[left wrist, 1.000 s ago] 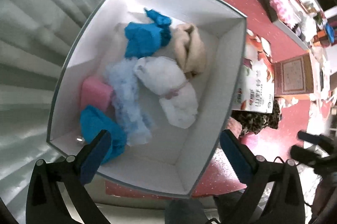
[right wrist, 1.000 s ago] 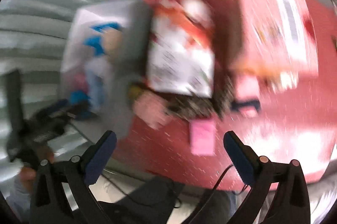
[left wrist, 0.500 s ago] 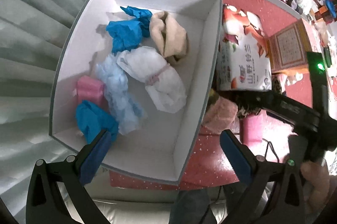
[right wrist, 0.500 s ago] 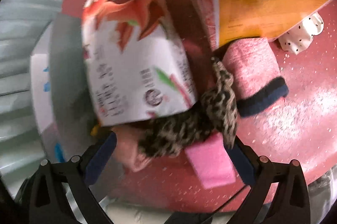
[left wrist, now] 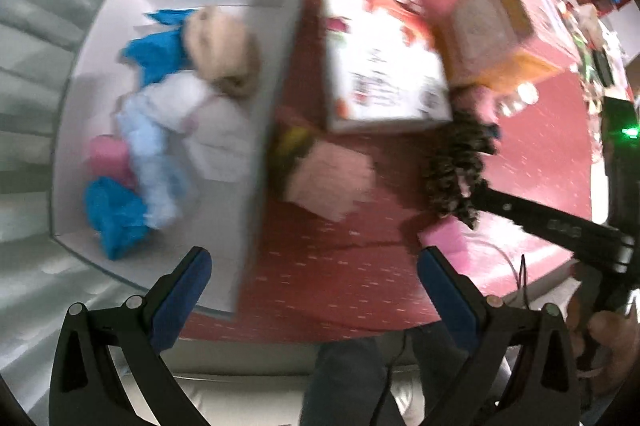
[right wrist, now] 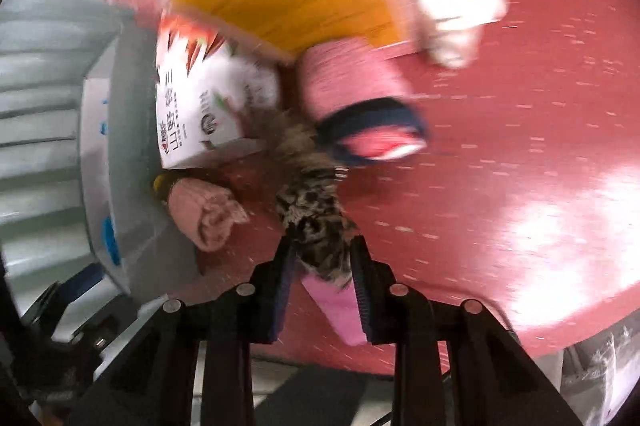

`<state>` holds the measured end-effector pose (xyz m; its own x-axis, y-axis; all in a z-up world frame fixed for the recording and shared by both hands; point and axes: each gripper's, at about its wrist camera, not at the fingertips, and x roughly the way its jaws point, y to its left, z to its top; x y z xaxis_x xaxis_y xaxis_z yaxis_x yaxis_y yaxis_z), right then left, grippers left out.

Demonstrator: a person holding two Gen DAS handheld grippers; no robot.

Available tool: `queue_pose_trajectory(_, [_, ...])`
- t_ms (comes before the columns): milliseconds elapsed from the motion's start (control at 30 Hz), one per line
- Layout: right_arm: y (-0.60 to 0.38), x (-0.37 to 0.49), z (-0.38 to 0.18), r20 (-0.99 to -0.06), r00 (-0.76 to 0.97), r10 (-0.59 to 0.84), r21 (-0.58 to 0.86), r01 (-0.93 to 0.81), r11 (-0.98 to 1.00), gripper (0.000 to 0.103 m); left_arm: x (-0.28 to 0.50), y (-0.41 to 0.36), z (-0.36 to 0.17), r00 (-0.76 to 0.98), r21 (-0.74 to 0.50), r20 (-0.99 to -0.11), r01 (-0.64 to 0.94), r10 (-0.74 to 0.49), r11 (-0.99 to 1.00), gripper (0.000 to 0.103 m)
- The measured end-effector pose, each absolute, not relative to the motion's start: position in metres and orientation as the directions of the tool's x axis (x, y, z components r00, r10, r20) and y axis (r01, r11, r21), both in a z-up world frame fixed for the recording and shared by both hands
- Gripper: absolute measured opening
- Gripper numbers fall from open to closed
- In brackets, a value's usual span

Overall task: Organize soft objects
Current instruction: 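Close the right tool on the leopard-print scarf and lift it, then lower the left tool onto the pink foam block and close on it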

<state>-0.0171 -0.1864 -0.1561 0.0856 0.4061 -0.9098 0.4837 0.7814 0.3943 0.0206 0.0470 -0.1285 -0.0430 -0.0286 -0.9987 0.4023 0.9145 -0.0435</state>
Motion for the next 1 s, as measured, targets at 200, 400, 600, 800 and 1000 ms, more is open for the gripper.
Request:
queue_pose_trajectory(200, [-0.259, -0.059, -0.145, -0.952, 0.058, 0.299, 0.282, 0.542, 0.792, 0.03, -0.009, -0.004, -0.151, -0.088, -0.052, -0.996, 0.434, -0.015, 0.9, 0.103])
queue_pose_trajectory(400, [-0.257, -0.049, -0.143, -0.912, 0.045, 0.409, 0.389, 0.416, 0.822, 0.069, -0.03, -0.009, -0.175, -0.146, -0.014, -0.989, 0.336, 0.038, 0.942, 0.103])
queue_pose_trajectory(600, [-0.196, -0.003, -0.16, -0.86, 0.024, 0.51, 0.491, 0.313, 0.813, 0.09, -0.042, 0.023, -0.164, -0.138, 0.078, -0.983, 0.305, 0.125, 0.949, 0.103])
queue_pose_trajectory(800, [-0.169, 0.001, -0.197, -0.865, -0.063, 0.498, 0.459, 0.303, 0.835, 0.014, -0.052, 0.019, -0.17, -0.142, 0.122, -0.975, 0.31, 0.173, 0.943, 0.103])
queue_pose_trajectory(1000, [-0.232, -0.042, -0.175, -0.91, -0.023, 0.415, 0.384, 0.338, 0.86, 0.015, -0.053, -0.029, -0.197, -0.156, 0.075, -0.979, 0.309, 0.129, 0.948, 0.103])
